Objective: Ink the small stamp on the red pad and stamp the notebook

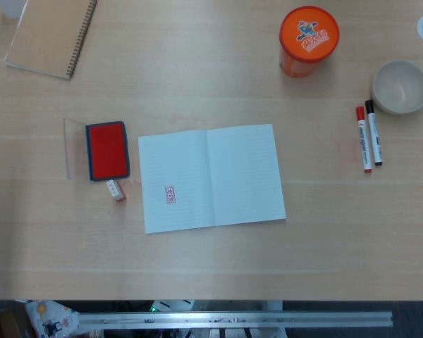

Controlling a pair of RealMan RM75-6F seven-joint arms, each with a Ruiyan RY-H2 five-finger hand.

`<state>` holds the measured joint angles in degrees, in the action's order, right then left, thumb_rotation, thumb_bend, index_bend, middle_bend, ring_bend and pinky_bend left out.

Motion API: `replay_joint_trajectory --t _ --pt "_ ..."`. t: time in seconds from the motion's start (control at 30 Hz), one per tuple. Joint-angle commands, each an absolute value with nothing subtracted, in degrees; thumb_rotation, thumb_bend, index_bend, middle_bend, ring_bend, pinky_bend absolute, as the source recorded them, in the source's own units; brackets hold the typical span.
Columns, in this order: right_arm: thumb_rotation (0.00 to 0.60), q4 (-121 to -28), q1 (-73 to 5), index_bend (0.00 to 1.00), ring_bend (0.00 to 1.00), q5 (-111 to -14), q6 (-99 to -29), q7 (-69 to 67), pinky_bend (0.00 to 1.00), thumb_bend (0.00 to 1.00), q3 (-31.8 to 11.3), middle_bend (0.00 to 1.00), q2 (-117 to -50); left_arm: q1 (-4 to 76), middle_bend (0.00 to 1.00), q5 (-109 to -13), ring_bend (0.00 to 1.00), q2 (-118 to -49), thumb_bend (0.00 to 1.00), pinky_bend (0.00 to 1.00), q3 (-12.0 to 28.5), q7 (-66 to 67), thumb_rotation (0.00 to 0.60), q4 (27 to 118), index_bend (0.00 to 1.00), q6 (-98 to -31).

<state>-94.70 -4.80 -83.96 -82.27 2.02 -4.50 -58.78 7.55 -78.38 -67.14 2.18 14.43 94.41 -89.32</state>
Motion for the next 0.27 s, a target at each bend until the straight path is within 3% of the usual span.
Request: replay_joint_trajectory --t 0.03,0.27 --pt "0.6 -94.7 -4.9 0.19 0.29 -83.9 -82.1 2.0 0.35 0.2 -4.5 0.32 -58.8 7.3 0.58 -78.8 0.52 -67.1 0.38 0.65 1.8 14.7 0.6 94.2 0.32 -88.9" --pt "0.6 -95.0 -5.1 0.19 0.29 -84.0 -81.9 2.2 0.35 0.2 -4.4 0.32 -58.7 6.8 0.58 -79.5 0.52 -67.0 0.38 0.64 1.7 15.0 0.6 94.7 0.32 -88.5"
